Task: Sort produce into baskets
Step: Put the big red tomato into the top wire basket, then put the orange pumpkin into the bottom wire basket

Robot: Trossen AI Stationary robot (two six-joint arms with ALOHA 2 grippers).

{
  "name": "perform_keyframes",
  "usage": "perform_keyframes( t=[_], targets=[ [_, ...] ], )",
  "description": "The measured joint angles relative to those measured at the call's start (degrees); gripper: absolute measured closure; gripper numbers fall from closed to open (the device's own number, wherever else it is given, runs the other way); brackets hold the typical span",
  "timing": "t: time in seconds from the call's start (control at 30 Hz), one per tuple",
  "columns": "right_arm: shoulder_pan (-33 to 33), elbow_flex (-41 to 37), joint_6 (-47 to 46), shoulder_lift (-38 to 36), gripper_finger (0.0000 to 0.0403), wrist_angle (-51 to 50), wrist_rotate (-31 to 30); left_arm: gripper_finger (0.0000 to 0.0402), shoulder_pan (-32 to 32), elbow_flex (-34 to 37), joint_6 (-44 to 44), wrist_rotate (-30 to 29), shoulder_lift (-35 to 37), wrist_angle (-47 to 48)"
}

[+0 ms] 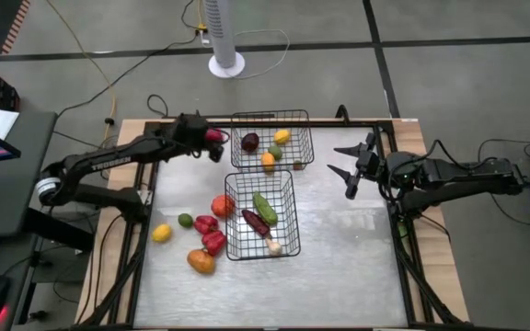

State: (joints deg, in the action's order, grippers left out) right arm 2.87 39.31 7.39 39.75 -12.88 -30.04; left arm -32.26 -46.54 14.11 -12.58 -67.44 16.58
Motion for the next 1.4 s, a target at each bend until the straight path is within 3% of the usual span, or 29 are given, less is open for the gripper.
perform_keyframes(
  t=[0.27, 0.43, 0.7, 0.9, 1.2, 1.4],
  targets=[
    [0.0, 0.0, 0.0, 0.0, 0.0138, 0.1, 0.0, 0.0128, 10.5, -0.1, 2.1, 0.3, -5.2, -18.2],
    [0.0, 0.0, 0.0, 0.0, 0.0138, 0.2, 0.0, 0.0119, 13.3, -1.9, 0.2, 0.9, -10.0, -17.8],
    [0.0, 0.0, 0.2, 0.0, 0.0138, -0.5, 0.0, 0.0054, 13.1, -11.2, -4.6, -0.9, -11.4, -3.5],
    [0.0, 0.0, 0.2, 0.0, 0.0138, -2.6, -0.3, 0.0043, 16.0, -19.2, -5.9, -0.7, -11.3, 13.4],
    [0.0, 0.0, 0.0, 0.0, 0.0138, -2.2, -0.4, 0.0043, 27.4, -23.8, 0.7, -5.5, -10.9, 40.6],
    [0.0, 0.0, -0.3, 0.0, 0.0138, -1.5, -0.3, 0.0042, 33.8, -22.6, 9.7, -9.1, -9.5, 48.8]
  ],
)
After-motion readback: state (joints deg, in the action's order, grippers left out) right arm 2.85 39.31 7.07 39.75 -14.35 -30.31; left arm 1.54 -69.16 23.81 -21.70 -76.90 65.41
